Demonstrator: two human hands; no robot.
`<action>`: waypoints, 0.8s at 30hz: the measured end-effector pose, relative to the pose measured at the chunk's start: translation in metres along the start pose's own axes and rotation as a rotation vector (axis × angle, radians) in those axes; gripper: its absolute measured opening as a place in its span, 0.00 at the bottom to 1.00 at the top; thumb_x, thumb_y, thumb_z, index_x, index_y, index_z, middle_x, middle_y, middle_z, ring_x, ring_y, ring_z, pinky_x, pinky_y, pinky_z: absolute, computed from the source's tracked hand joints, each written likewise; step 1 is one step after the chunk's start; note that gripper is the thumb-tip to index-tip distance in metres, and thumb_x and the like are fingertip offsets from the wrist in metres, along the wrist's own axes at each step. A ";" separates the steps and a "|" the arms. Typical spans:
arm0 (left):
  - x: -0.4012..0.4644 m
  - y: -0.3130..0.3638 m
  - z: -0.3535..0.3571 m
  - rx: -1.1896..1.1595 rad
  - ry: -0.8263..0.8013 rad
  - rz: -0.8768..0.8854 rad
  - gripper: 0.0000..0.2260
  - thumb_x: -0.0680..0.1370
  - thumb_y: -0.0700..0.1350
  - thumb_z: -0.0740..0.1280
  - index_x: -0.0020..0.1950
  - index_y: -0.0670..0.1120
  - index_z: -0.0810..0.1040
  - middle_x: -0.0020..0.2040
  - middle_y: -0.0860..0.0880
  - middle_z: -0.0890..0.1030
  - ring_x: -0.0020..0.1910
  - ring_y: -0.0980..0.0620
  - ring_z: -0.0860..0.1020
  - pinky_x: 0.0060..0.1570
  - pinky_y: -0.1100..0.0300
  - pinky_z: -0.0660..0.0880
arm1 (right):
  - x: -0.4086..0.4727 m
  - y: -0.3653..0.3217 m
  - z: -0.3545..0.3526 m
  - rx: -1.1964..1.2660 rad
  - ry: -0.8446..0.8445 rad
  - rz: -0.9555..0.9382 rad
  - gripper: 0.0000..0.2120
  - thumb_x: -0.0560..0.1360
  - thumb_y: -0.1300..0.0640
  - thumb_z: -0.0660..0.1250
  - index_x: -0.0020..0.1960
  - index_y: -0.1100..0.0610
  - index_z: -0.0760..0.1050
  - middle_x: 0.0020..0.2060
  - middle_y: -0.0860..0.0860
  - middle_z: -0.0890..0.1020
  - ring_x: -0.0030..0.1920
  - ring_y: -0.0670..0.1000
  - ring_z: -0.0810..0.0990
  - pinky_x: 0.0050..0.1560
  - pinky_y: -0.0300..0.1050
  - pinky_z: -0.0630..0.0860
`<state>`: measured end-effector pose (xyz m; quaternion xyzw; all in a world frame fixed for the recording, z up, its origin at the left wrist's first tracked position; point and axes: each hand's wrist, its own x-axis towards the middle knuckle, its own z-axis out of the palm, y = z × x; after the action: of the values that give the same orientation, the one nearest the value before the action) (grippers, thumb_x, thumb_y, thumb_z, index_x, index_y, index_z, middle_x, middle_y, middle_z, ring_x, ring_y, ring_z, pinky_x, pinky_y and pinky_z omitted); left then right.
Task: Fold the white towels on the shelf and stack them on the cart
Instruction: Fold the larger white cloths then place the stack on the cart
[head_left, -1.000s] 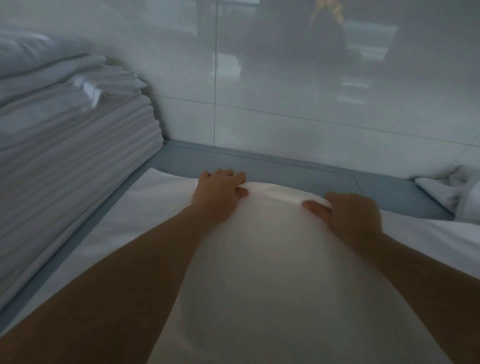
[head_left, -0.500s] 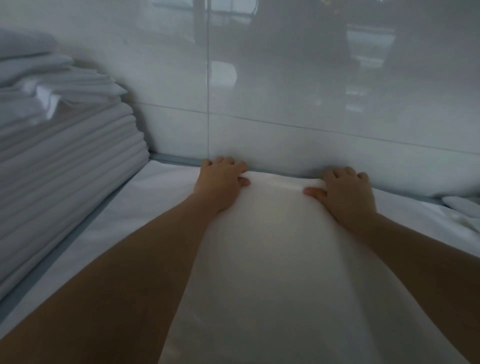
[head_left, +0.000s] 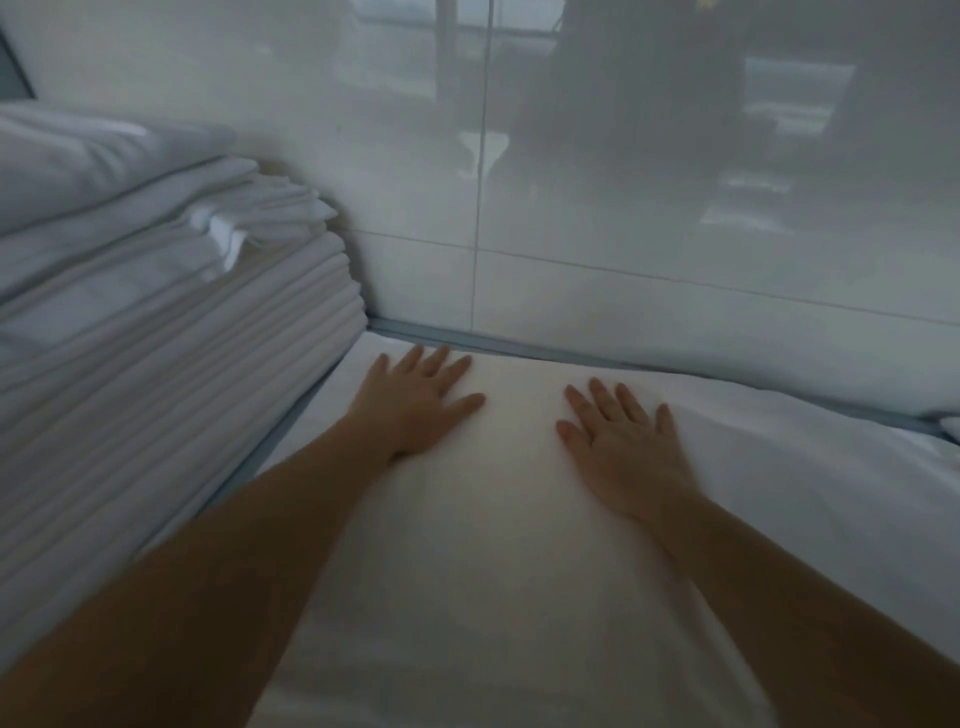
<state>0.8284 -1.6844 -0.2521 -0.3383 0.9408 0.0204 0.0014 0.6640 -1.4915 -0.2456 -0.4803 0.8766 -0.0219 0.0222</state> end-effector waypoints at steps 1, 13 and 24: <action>-0.003 -0.019 -0.004 -0.005 -0.004 -0.049 0.30 0.77 0.68 0.42 0.78 0.59 0.47 0.79 0.54 0.47 0.77 0.51 0.47 0.74 0.47 0.45 | 0.000 0.000 0.001 0.002 0.002 0.002 0.27 0.80 0.38 0.42 0.77 0.41 0.43 0.77 0.43 0.44 0.77 0.48 0.42 0.74 0.61 0.41; -0.065 0.136 0.017 -0.052 0.098 -0.122 0.31 0.74 0.66 0.38 0.77 0.60 0.46 0.79 0.49 0.48 0.77 0.40 0.45 0.64 0.29 0.38 | -0.002 0.002 -0.003 0.011 0.009 -0.036 0.24 0.82 0.43 0.44 0.77 0.43 0.46 0.78 0.45 0.47 0.77 0.49 0.45 0.74 0.60 0.43; -0.062 0.116 0.012 0.002 0.064 -0.056 0.30 0.74 0.69 0.38 0.76 0.63 0.42 0.79 0.55 0.46 0.77 0.47 0.45 0.69 0.33 0.44 | -0.061 0.078 -0.004 0.002 -0.017 0.139 0.29 0.77 0.33 0.41 0.76 0.38 0.44 0.77 0.42 0.45 0.77 0.48 0.43 0.75 0.57 0.41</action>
<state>0.8023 -1.5550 -0.2584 -0.3651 0.9305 0.0089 -0.0277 0.6307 -1.3984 -0.2453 -0.4186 0.9075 -0.0172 0.0317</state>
